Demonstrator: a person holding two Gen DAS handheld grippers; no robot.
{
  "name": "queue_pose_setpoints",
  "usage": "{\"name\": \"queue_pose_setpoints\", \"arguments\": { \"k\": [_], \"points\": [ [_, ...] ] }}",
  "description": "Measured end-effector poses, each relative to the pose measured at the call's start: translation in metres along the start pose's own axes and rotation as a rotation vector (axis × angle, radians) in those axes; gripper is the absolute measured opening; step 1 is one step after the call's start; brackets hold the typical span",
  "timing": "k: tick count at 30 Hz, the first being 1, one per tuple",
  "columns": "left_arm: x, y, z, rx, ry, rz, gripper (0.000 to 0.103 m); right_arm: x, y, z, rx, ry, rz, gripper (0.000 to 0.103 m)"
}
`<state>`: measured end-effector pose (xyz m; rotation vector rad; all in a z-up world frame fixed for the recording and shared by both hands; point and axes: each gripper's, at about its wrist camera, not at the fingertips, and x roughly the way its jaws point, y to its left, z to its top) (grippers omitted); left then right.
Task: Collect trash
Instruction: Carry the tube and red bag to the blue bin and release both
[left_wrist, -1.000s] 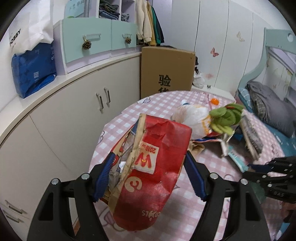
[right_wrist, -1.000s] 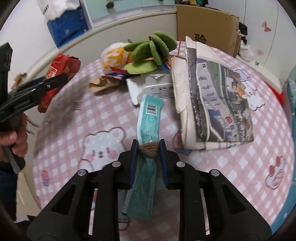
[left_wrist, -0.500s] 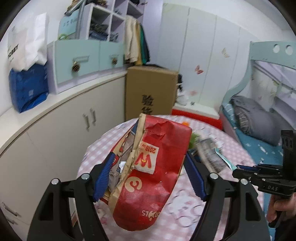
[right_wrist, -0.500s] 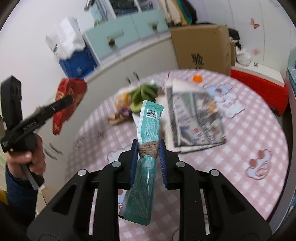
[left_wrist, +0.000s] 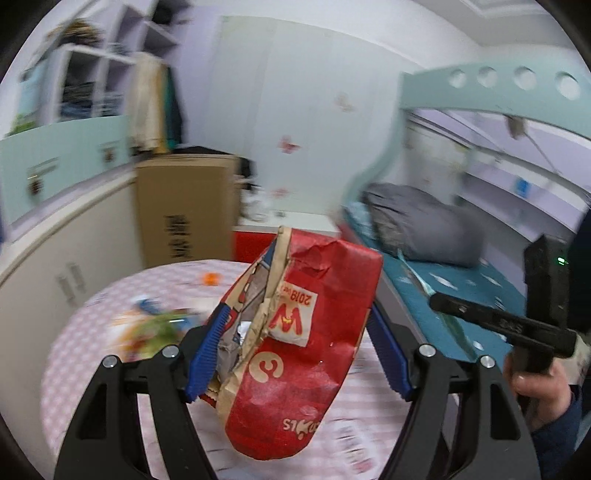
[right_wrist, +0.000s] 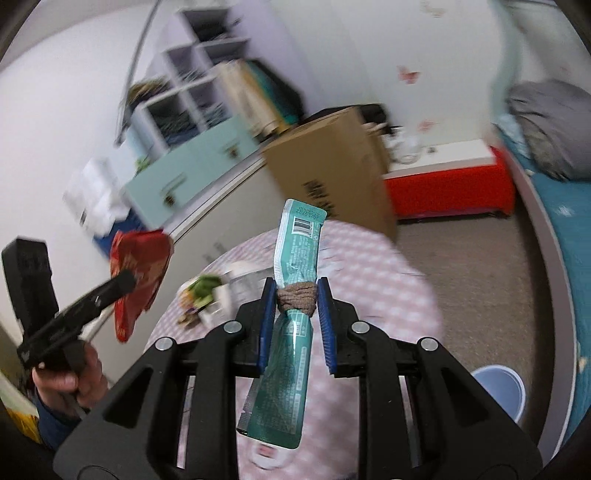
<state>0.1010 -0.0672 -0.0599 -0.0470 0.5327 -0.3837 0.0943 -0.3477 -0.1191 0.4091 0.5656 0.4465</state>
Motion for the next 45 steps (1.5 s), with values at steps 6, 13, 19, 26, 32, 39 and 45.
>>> {"name": "queue_pose_setpoints", "arguments": {
  "k": [6, 13, 19, 26, 32, 39, 45],
  "points": [
    [0.053, -0.078, 0.005, 0.045, 0.071, -0.182, 0.073, -0.051, -0.087, -0.004, 0.161, -0.073, -0.117, 0.022],
    [0.142, -0.161, -0.011, 0.050, 0.248, -0.331, 0.073, -0.072, -0.185, -0.036, 0.336, -0.044, -0.262, 0.022],
    [0.218, -0.218, -0.052, 0.067, 0.417, -0.339, 0.073, -0.059, -0.245, -0.075, 0.460, 0.034, -0.327, 0.022],
    [0.305, -0.259, -0.108, 0.106, 0.642, -0.297, 0.073, -0.031, -0.314, -0.120, 0.620, 0.112, -0.360, 0.022],
    [0.359, -0.271, -0.142, 0.104, 0.778, -0.264, 0.073, -0.010, -0.346, -0.141, 0.692, 0.164, -0.356, 0.023],
    [0.398, -0.277, -0.169, 0.137, 0.940, -0.195, 0.080, 0.009, -0.383, -0.169, 0.810, 0.223, -0.350, 0.067],
    [0.401, -0.267, -0.169, 0.137, 0.926, -0.162, 0.082, -0.004, -0.386, -0.179, 0.849, 0.198, -0.379, 0.086]
  ]
}}
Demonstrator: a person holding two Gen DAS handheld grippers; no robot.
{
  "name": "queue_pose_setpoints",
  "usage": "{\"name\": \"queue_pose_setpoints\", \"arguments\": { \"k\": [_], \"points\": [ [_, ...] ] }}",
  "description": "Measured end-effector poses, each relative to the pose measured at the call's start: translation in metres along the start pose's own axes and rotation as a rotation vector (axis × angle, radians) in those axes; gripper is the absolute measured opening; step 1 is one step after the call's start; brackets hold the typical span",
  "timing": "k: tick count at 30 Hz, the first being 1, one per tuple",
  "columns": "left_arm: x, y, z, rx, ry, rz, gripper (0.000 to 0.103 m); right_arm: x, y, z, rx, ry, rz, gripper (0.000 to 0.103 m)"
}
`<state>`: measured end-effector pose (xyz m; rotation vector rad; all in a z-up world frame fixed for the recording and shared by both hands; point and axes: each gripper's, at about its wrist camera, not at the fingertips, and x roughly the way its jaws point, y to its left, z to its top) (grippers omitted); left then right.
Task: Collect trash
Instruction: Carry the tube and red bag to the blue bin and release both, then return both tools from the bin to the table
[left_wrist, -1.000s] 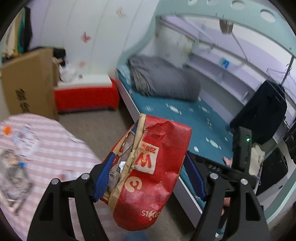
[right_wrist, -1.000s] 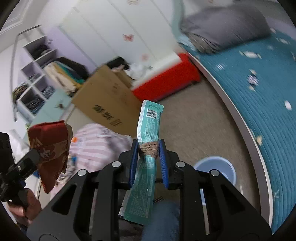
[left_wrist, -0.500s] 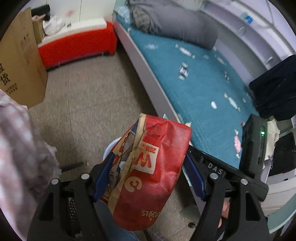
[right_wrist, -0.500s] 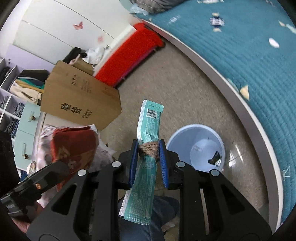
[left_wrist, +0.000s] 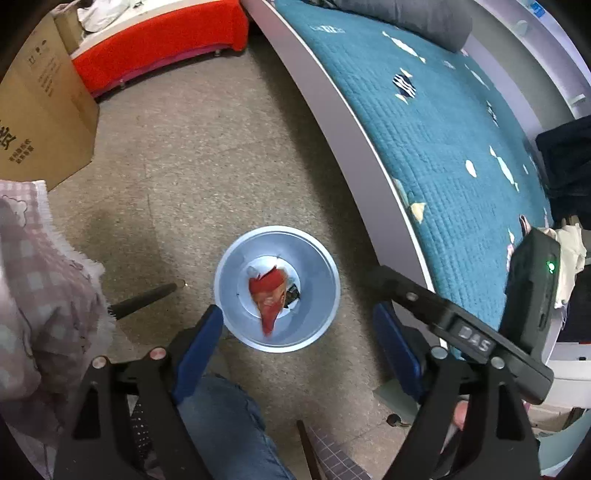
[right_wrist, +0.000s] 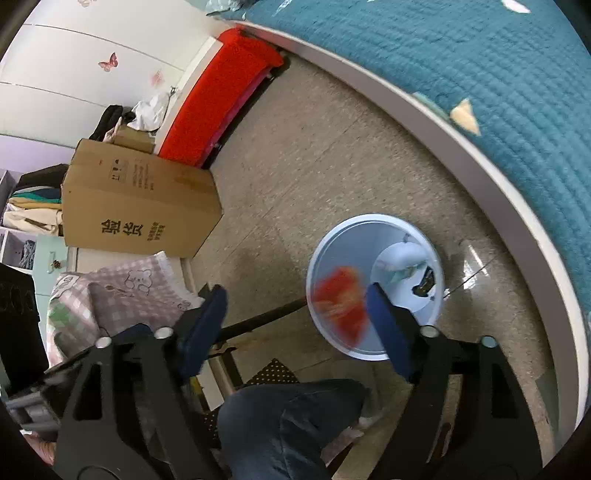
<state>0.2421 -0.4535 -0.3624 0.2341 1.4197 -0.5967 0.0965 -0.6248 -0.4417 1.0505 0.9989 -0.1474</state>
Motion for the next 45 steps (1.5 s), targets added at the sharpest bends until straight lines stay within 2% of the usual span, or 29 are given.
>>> {"name": "queue_pose_setpoints", "arguments": {
  "k": [1, 4, 11, 21, 29, 45],
  "points": [
    [-0.002, 0.001, -0.001, -0.001, -0.008, 0.004, 0.082, -0.002, 0.000, 0.000, 0.002, -0.006, -0.008, 0.092],
    [-0.025, -0.005, -0.005, 0.025, -0.068, 0.016, 0.082, -0.017, 0.003, -0.003, 0.004, -0.046, -0.028, 0.097],
    [-0.085, -0.018, -0.020, 0.082, -0.214, 0.031, 0.084, -0.061, 0.032, -0.008, -0.040, -0.146, -0.070, 0.097],
    [-0.181, -0.013, -0.055, 0.121, -0.412, 0.023, 0.084, -0.143, 0.120, -0.029, -0.209, -0.313, -0.077, 0.097],
    [-0.251, 0.016, -0.092, 0.096, -0.555, 0.023, 0.084, -0.185, 0.201, -0.063, -0.376, -0.407, -0.087, 0.097],
    [-0.346, 0.119, -0.174, -0.049, -0.793, 0.109, 0.085, -0.195, 0.336, -0.138, -0.657, -0.448, -0.007, 0.097]
  ]
}}
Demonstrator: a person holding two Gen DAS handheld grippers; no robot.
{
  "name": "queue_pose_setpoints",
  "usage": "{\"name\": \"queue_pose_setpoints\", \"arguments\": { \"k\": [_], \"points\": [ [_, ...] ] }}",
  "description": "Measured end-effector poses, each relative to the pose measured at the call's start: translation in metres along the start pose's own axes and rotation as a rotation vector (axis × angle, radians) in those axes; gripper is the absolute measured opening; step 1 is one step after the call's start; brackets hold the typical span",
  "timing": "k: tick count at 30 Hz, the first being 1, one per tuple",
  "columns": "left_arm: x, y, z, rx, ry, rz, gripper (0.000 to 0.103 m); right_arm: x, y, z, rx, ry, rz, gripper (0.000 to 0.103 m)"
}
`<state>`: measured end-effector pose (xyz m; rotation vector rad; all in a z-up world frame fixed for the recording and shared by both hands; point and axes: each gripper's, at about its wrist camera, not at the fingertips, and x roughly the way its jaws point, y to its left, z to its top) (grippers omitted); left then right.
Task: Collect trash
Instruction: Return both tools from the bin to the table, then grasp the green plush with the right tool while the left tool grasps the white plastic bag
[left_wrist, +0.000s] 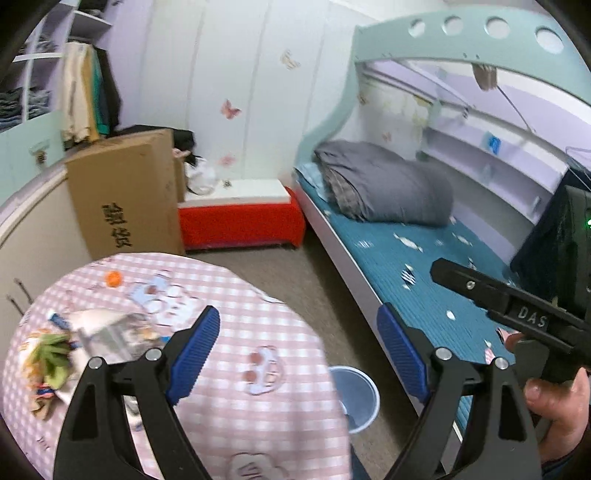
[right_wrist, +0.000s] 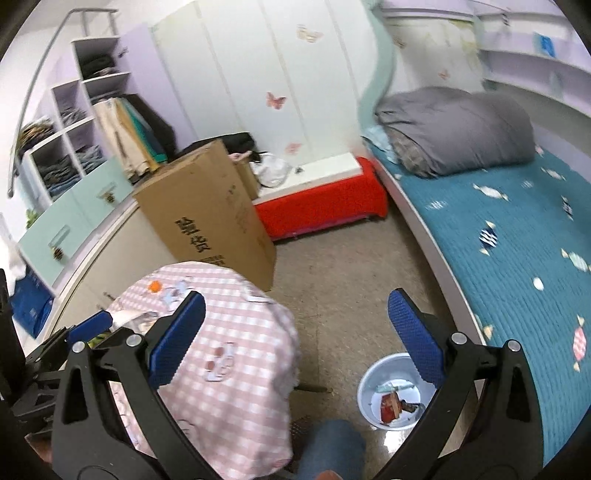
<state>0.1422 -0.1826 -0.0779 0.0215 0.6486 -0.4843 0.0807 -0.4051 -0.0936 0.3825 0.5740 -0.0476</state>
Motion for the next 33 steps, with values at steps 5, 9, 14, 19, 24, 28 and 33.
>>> {"name": "queue_pose_setpoints", "arguments": {
  "k": [5, 9, 14, 19, 24, 28, 33],
  "points": [
    [-0.024, 0.036, -0.005, -0.042, -0.044, 0.068, 0.085, 0.009, 0.045, 0.000, -0.073, 0.012, 0.062, 0.097],
    [-0.044, 0.074, -0.014, -0.076, -0.071, 0.135, 0.085, 0.023, 0.084, -0.006, -0.132, 0.042, 0.122, 0.097],
    [-0.064, 0.127, -0.031, -0.140, -0.085, 0.229, 0.085, 0.044, 0.139, -0.019, -0.226, 0.089, 0.213, 0.097],
    [-0.079, 0.182, -0.049, -0.217, -0.087, 0.326, 0.085, 0.065, 0.188, -0.033, -0.296, 0.133, 0.279, 0.097],
    [-0.085, 0.231, -0.069, -0.278, -0.064, 0.419, 0.085, 0.089, 0.233, -0.049, -0.369, 0.190, 0.345, 0.097],
    [-0.090, 0.259, -0.086, -0.330, -0.046, 0.454, 0.085, 0.113, 0.268, -0.063, -0.427, 0.252, 0.390, 0.097],
    [-0.088, 0.279, -0.096, -0.360, -0.029, 0.471, 0.085, 0.141, 0.314, -0.079, -0.519, 0.308, 0.451, 0.094]
  ]
}}
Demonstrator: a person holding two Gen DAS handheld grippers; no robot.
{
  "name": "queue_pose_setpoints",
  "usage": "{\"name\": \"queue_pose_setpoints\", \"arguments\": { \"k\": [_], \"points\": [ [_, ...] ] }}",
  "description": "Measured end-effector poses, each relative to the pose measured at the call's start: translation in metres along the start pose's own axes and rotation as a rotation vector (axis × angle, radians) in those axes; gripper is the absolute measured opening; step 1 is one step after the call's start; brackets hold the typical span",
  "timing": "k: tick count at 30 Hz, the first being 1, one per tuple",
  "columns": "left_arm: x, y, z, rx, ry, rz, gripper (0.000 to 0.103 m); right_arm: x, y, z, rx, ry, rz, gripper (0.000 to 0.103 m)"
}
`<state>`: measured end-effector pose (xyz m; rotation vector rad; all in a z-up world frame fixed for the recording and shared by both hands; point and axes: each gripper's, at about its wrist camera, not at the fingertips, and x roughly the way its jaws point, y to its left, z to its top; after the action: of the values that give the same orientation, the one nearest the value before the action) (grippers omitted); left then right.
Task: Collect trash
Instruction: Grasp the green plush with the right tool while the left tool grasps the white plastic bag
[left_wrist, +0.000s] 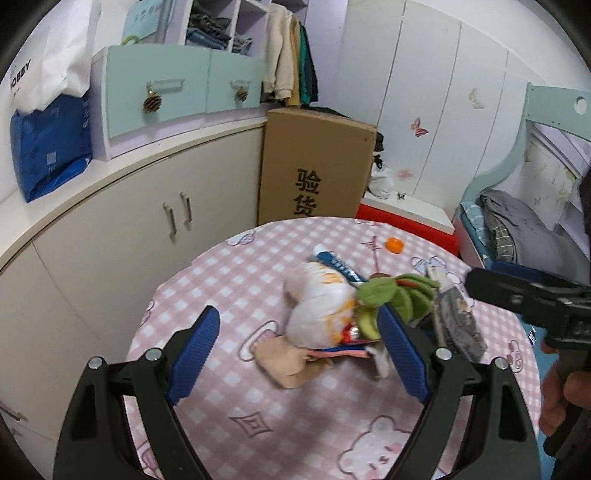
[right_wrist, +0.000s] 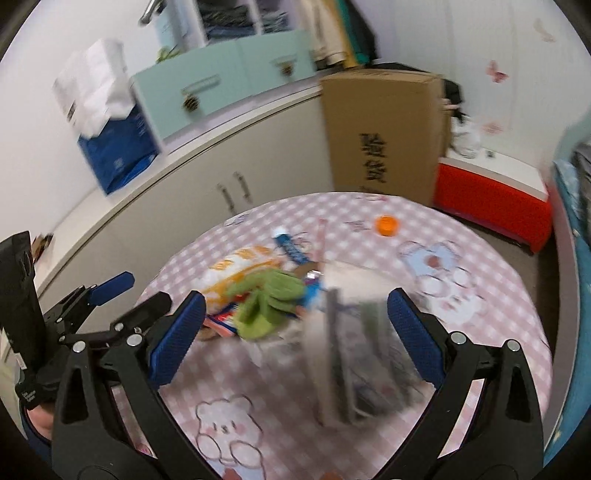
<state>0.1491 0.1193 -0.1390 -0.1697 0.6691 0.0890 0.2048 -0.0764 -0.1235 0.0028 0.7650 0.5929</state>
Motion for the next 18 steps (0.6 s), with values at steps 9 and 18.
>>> {"name": "queue_pose_setpoints", "arguments": {
  "k": [9, 18],
  "points": [
    [0.023, 0.001, 0.000, 0.045, 0.043, 0.002, 0.085, 0.070, 0.009, 0.000, -0.022, 0.149, 0.046, 0.029],
    [0.069, -0.019, 0.013, 0.122, 0.076, 0.033, 0.086, 0.019, -0.011, 0.009, 0.064, 0.009, 0.120, 0.017]
  ]
}}
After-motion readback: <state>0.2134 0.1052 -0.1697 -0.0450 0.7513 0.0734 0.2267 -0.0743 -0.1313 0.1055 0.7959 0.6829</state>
